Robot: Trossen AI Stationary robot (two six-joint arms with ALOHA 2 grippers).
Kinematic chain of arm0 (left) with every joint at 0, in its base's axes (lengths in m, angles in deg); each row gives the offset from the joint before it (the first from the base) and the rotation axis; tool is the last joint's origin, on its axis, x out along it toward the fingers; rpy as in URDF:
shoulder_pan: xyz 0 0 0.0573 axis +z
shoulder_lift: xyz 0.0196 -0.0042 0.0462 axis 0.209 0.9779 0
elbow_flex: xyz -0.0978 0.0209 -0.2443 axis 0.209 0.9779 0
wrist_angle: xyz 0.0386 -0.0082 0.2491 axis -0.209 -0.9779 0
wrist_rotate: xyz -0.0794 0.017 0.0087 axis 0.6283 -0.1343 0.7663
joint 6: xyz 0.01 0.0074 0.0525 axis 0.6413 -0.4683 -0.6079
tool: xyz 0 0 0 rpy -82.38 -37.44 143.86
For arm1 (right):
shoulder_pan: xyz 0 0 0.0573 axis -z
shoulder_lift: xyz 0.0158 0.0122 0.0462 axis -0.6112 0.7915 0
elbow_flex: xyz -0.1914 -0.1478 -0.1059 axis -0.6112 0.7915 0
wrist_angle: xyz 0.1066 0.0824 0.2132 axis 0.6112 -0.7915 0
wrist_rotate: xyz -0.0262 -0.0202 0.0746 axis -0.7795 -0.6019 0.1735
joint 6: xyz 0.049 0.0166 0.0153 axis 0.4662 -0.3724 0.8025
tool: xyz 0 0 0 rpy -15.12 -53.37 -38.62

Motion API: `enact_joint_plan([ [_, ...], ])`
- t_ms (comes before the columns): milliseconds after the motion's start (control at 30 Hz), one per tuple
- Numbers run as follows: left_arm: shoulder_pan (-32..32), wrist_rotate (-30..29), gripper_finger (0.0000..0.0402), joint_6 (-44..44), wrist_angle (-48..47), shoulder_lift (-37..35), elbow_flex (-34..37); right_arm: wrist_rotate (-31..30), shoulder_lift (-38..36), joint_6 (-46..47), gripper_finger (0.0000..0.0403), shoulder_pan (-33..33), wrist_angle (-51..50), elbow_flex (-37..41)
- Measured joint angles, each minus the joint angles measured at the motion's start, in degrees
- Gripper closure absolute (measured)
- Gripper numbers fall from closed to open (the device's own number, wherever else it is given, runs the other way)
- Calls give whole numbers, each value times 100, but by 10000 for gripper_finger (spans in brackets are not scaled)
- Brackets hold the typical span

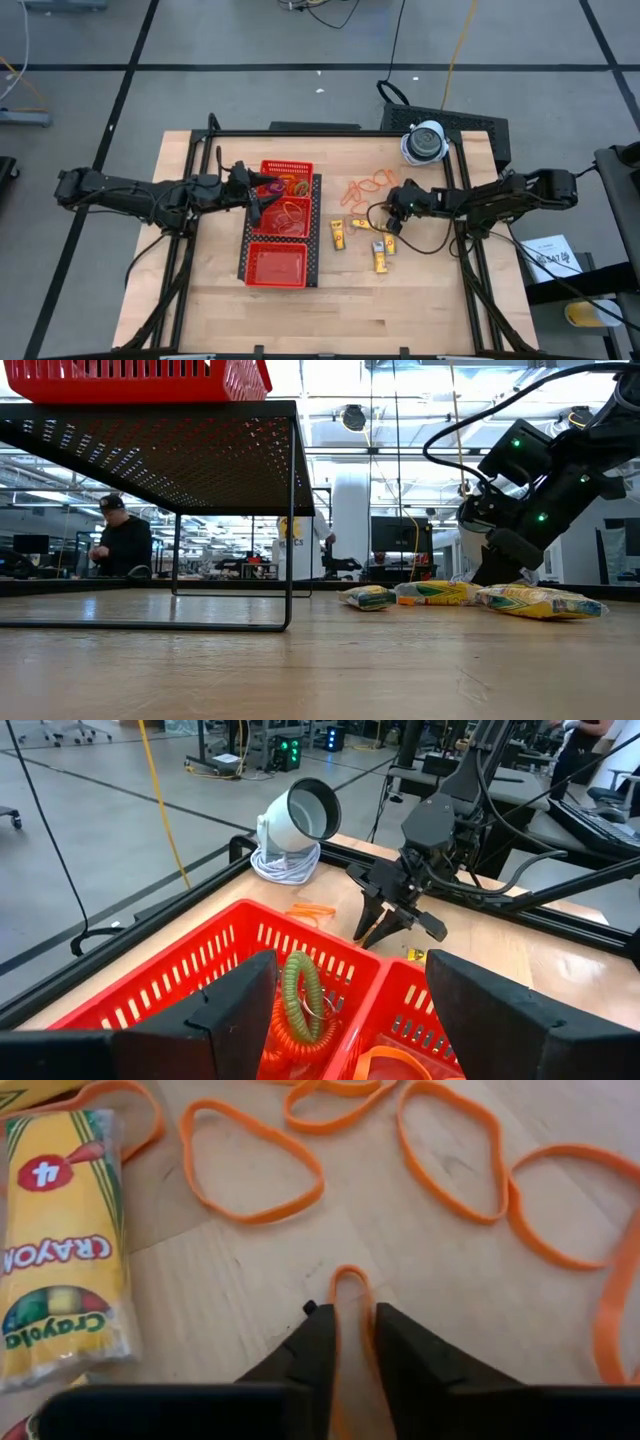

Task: Pick & Place Office Desk Supplies
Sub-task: Put the orange rubber band into the middle red basket on the shelf

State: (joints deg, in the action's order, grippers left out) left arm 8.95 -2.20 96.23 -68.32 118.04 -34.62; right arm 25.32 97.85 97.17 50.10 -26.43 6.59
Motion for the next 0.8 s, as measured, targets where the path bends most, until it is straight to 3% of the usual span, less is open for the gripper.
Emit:
enact_joint_plan([
  [200,0,0,133,-2,-1,0,0,7,0,-420,396,0,37,4],
  [433,0,0,133,28,-1,0,0,56,-279,-847,401,0,797,21],
  [800,0,0,133,48,17,7,0,253,-1308,-896,402,-11,1558,24],
])
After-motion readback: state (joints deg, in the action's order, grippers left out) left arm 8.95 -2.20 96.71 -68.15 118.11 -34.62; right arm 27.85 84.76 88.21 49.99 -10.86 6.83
